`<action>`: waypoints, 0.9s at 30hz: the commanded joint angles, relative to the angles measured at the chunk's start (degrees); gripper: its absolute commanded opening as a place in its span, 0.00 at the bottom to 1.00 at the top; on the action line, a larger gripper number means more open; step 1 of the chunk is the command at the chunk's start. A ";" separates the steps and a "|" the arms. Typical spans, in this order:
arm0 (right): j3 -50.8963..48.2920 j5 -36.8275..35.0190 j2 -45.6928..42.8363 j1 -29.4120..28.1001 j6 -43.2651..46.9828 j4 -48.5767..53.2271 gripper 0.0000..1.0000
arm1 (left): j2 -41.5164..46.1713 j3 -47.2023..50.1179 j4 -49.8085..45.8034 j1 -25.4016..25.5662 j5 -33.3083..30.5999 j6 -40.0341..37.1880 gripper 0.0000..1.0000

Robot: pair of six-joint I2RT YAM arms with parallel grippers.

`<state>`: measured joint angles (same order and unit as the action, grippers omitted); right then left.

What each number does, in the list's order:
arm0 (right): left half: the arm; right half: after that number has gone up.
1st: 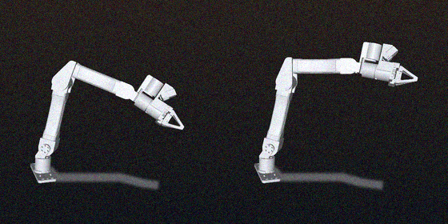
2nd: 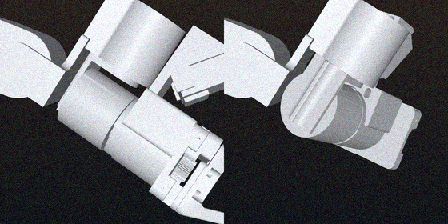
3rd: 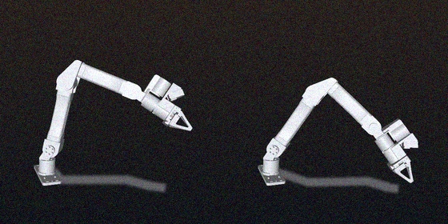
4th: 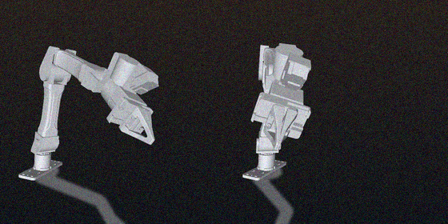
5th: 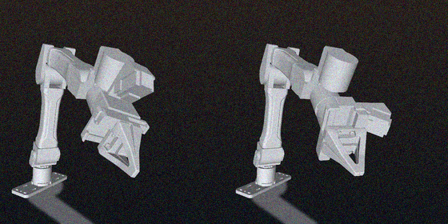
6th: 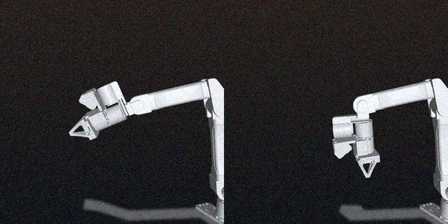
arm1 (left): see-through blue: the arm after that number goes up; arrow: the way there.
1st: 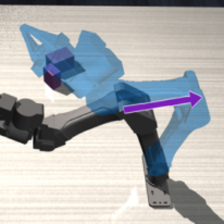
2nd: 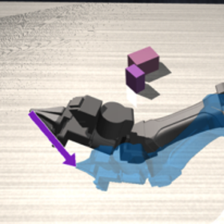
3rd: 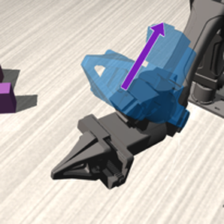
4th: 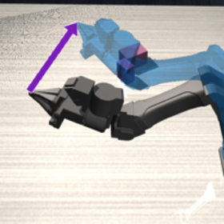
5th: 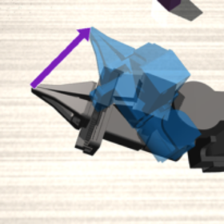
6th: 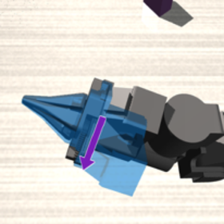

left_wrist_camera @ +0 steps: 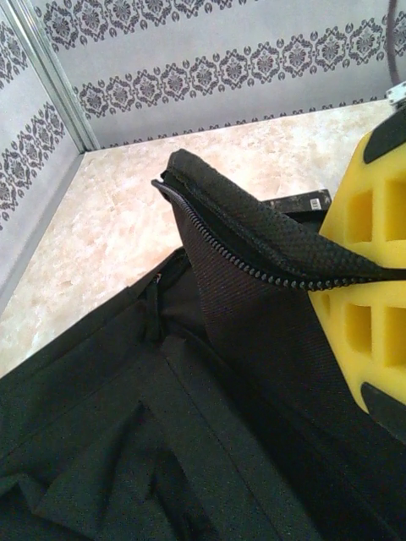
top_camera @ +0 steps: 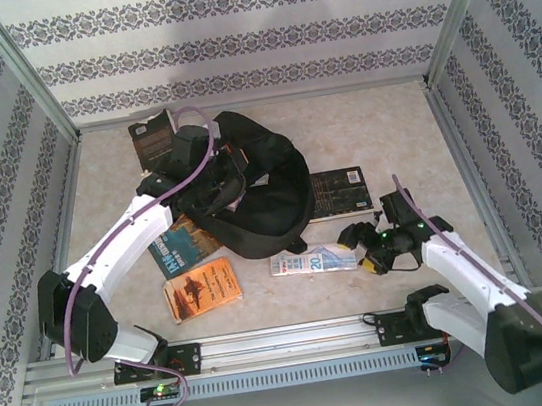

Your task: Pack the student bag

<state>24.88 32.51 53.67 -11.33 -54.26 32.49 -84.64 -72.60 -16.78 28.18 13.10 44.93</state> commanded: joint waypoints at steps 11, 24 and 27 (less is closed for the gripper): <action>-13.73 -2.17 -2.14 -9.84 -25.62 -26.41 0.72 | -2.08 -1.46 -0.98 0.72 -0.01 -1.47 0.00; -12.29 -14.96 0.53 -8.84 -30.58 -34.19 0.65 | -2.12 -0.81 -0.72 0.73 0.43 -0.44 0.00; -10.72 -14.15 3.09 -7.69 -29.66 -36.85 0.64 | -2.26 -0.98 -0.72 0.74 0.43 -0.39 0.00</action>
<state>13.61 29.08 53.67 -20.36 -86.78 10.70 -86.35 -72.66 -16.80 28.18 13.28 44.95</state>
